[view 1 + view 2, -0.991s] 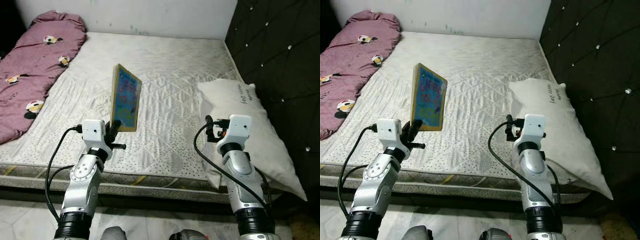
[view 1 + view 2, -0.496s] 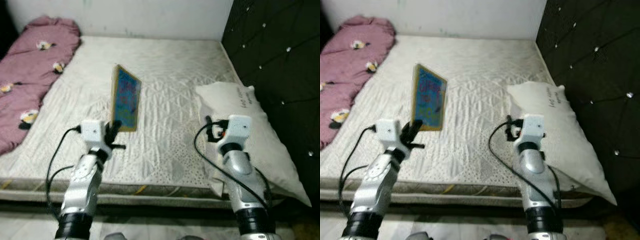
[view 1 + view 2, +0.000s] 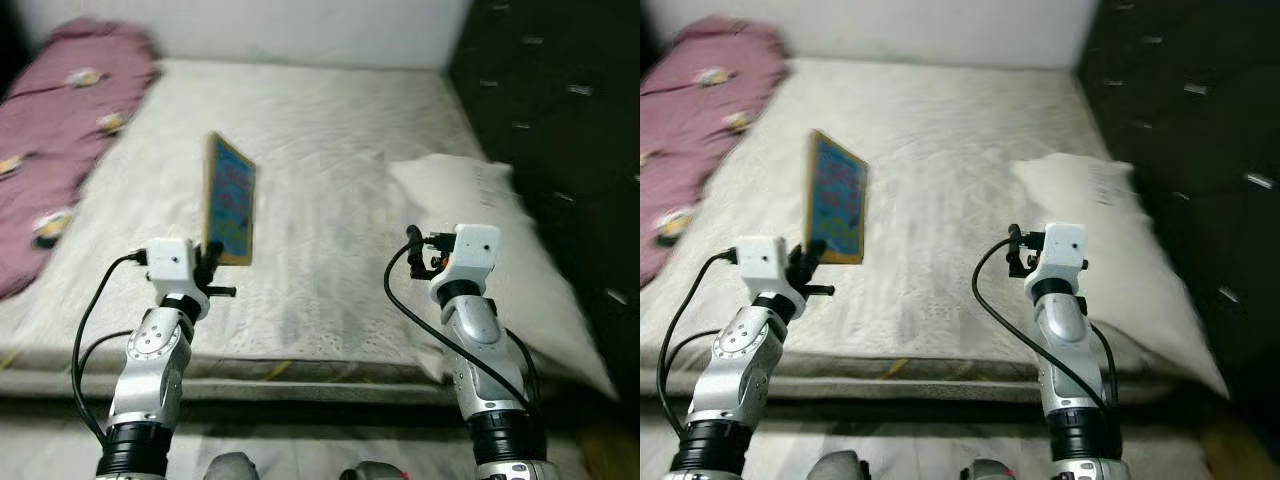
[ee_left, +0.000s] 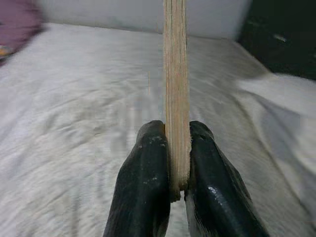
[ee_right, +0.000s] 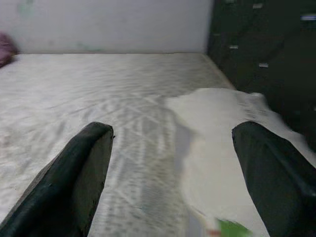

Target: Clean up the room

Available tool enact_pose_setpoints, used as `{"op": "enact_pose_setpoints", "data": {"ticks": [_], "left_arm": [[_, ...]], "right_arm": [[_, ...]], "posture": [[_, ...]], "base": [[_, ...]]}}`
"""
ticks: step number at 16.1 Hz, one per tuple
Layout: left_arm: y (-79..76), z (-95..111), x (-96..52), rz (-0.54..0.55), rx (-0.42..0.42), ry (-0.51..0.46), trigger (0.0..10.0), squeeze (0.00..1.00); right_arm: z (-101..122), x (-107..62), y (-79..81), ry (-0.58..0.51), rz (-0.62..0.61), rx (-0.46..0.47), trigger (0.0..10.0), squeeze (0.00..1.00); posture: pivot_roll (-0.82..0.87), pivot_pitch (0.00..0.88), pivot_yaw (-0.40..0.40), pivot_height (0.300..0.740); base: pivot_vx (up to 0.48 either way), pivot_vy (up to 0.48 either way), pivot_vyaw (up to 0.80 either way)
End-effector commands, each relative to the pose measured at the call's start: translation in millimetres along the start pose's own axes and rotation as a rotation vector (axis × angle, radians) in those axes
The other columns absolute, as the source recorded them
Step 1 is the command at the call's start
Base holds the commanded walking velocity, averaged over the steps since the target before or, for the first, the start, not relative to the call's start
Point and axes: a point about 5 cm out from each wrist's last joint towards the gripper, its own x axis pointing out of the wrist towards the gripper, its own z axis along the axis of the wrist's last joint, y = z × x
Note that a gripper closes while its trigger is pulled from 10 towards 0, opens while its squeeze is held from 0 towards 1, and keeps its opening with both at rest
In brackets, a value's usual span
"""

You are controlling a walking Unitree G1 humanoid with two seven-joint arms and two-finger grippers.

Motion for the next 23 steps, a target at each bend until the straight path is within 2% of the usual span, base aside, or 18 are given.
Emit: {"op": "enact_pose_setpoints", "data": {"ticks": [1,2,4,5,9,11,14,23], "left_arm": [[-8.9,10.1,6.0,-0.090,0.010,-0.013,10.0,0.00],[-7.0,12.7,7.7,-0.097,0.050,-0.012,10.0,0.00],[-3.6,16.2,8.0,-0.128,0.036,-0.018,10.0,0.00],[-0.3,16.5,7.7,-0.100,0.048,-0.020,10.0,0.00],[-3.2,1.7,-8.1,-0.028,0.005,-0.004,10.0,0.00],[-6.1,-0.7,-11.7,-0.005,0.027,-0.014,10.0,0.00],[-2.6,10.4,-4.3,0.003,0.019,-0.059,10.0,0.00],[-5.2,10.2,-2.5,0.010,0.001,-0.063,10.0,0.00]], "right_arm": [[-0.5,1.5,-2.1,0.007,-0.021,-0.004,10.0,0.00],[-0.1,1.5,-0.9,0.004,-0.021,-0.006,10.0,0.00],[-0.8,-0.1,0.3,0.004,-0.023,-0.005,10.0,0.00],[-1.9,-1.2,0.6,0.006,-0.023,-0.002,10.0,0.00],[-6.5,-4.9,-1.1,0.016,-0.028,0.005,10.0,0.00],[-8.0,-5.4,-1.4,0.018,-0.017,-0.001,10.0,0.00],[-7.5,-1.9,-0.9,0.023,-0.004,-0.011,10.0,0.00],[-7.0,-0.6,-1.9,0.023,0.004,-0.016,10.0,0.00]], "posture": [[-0.01,0.000,-0.011,0.740],[-0.01,0.000,-0.006,0.740],[-0.01,0.000,0.003,0.740],[-0.01,0.000,0.005,0.740],[-0.02,0.000,0.015,0.740],[-0.01,0.000,-0.004,0.740],[-0.01,0.000,-0.019,0.740],[-0.02,0.000,-0.022,0.740]], "base": [[0.000,0.000,-0.80],[0.000,0.000,-0.80],[0.000,0.000,-0.80],[0.000,0.000,-0.80],[0.000,0.000,-0.80],[0.000,0.000,0.00],[0.000,0.000,0.00],[0.000,-0.349,0.00]]}}
